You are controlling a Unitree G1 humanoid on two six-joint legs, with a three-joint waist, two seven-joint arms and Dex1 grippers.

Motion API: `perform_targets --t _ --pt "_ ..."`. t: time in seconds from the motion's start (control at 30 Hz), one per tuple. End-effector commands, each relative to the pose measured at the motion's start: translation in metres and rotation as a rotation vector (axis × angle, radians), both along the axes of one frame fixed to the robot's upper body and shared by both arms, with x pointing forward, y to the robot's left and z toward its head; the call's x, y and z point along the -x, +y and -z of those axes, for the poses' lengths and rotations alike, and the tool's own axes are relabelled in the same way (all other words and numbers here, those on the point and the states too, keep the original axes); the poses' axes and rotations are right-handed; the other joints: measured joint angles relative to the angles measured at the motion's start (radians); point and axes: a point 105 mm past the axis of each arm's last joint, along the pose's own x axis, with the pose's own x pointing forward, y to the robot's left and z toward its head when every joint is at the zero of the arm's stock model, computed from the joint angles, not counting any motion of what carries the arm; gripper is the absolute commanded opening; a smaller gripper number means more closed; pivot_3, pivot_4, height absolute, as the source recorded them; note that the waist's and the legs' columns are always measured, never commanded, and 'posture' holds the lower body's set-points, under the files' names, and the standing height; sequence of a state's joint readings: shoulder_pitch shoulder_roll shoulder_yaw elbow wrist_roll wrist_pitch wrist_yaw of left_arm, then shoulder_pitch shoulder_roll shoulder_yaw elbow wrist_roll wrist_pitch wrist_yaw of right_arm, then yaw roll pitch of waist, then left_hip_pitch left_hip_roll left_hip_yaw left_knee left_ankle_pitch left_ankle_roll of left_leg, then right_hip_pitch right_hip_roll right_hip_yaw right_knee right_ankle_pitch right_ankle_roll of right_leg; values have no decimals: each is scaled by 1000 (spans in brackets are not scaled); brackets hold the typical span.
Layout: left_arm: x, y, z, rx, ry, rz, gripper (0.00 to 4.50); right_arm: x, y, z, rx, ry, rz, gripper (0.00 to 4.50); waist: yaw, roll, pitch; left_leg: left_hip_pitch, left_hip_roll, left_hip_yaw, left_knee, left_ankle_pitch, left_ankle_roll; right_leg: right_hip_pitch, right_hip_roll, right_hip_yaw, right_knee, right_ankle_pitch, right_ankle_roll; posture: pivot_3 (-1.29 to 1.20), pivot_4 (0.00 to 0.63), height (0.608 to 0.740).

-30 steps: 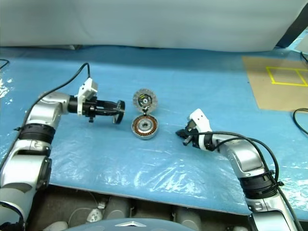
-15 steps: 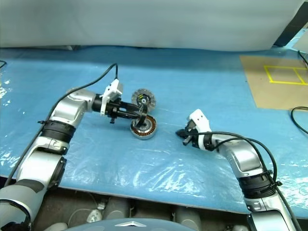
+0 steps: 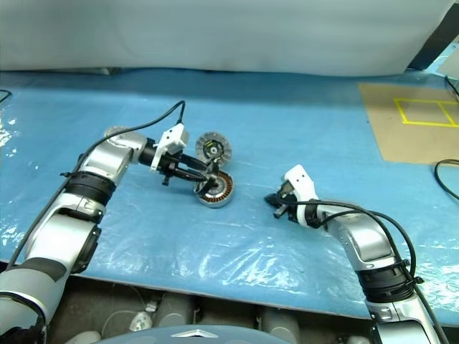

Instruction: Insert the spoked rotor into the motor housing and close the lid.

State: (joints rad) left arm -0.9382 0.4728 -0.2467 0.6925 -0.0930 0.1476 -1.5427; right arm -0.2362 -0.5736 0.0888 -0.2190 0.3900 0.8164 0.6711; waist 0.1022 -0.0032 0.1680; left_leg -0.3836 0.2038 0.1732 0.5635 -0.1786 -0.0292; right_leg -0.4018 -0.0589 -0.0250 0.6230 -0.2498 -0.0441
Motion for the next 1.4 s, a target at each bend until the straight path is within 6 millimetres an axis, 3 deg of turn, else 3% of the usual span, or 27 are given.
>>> perform_targets --t 0.03,0.2,0.23,0.37,0.7,0.8,0.97,1.1,1.23,1.4 --pt "0 2 8 -65 -9 15 1310 0 1 -10 -22 -39 5 0 0 0 0 0 0 0 0 0 0 0 0 0 0 0 0 0 150 740" --pt "-1 0 14 -89 -14 16 1310 -1 1 -9 -21 -37 11 0 0 0 0 0 0 0 0 0 0 1 0 0 0 0 0 0 150 740" --pt "-1 -1 14 -88 -15 16 1930 -1 1 -9 -22 -36 13 0 0 0 0 0 0 0 0 0 0 1 0 0 0 0 0 0 150 740" --pt "-3 -9 11 -55 -42 19 3131 0 2 -8 -20 -33 7 0 -1 0 0 0 0 0 0 0 0 1 0 0 0 0 0 0 150 740" --pt "-4 -8 -13 75 -44 -8 3131 0 0 -5 -20 -25 11 0 -1 0 0 0 0 0 0 0 0 0 0 0 0 0 0 0 150 740" --pt "3 -3 -26 148 -45 -7 3131 1 7 -16 -61 -46 -23 0 -3 0 0 0 0 0 0 0 0 0 0 0 0 0 0 0 150 740" --pt "19 10 -43 312 25 -99 3131 3 32 -54 -183 -117 -155 0 -12 1 0 0 1 0 -1 0 0 -1 1 0 0 0 0 0 150 740" --pt "30 16 -46 487 111 -273 3131 -7 54 -68 -217 -143 -225 0 -9 1 0 0 1 0 0 0 0 -1 0 1 1 -2 -4 0 150 740" --pt "40 18 -28 541 150 -417 3131 -21 82 -74 -229 -144 -286 0 -9 1 0 -1 1 1 1 0 0 -1 0 1 0 -3 -4 0 150 740" --pt "46 14 -21 604 155 -522 3131 -38 117 -60 -166 -150 -347 0 -9 1 0 -1 1 1 2 0 0 -1 1 0 1 -3 -4 0 150 740"
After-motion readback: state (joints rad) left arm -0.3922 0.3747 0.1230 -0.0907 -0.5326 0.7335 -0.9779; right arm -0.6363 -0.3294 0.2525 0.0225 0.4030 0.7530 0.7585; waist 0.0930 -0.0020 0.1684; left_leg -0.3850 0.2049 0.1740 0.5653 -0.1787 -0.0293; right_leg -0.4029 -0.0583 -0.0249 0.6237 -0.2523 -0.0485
